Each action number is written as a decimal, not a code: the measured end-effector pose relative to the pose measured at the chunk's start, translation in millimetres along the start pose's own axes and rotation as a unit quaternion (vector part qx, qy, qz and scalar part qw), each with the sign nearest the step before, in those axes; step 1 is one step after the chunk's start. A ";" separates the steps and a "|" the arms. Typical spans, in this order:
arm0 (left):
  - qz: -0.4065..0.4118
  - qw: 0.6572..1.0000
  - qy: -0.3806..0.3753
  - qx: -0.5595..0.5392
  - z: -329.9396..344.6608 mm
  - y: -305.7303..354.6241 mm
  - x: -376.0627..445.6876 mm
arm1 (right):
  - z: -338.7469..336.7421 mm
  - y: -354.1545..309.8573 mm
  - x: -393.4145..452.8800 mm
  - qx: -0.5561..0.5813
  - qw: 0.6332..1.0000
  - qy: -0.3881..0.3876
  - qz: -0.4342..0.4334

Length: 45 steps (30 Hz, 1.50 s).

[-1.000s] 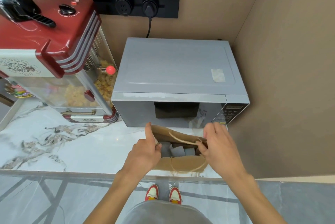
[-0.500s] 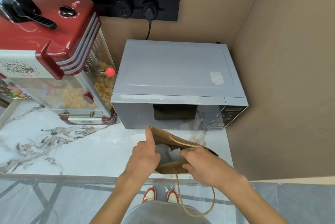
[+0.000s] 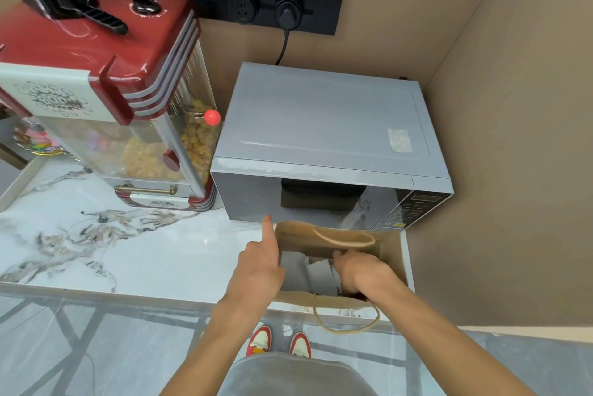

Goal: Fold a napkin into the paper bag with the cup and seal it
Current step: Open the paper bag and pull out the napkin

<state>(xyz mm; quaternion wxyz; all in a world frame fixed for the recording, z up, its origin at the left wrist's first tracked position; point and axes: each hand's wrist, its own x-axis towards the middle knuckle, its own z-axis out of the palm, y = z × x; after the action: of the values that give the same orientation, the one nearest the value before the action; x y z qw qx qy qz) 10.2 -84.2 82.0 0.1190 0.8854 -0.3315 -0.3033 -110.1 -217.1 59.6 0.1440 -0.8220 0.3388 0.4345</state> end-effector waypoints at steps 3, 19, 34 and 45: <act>-0.004 0.999 0.004 0.039 2.1 3.1 0.2 | 5.3 4.8 5.0 0.003 1.000 -0.024 0.006; 0.015 0.996 -0.036 0.085 -2.3 2.3 8.3 | -4.8 10.6 9.2 -0.010 0.995 -0.090 -0.046; 0.063 0.998 0.024 0.000 11.8 0.4 3.6 | 2.8 -9.6 47.2 -0.046 0.994 -0.075 -0.069; 0.070 0.995 0.035 -0.057 15.1 0.0 -2.2 | 14.2 -27.0 62.4 -0.151 0.985 -0.002 -0.079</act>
<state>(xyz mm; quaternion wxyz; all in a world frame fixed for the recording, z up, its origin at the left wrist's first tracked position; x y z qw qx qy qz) -0.4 -82.8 71.0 0.2017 0.8619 -0.3707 -0.2810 -75.9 -216.9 -1.0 0.0530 -0.8577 0.2028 0.4696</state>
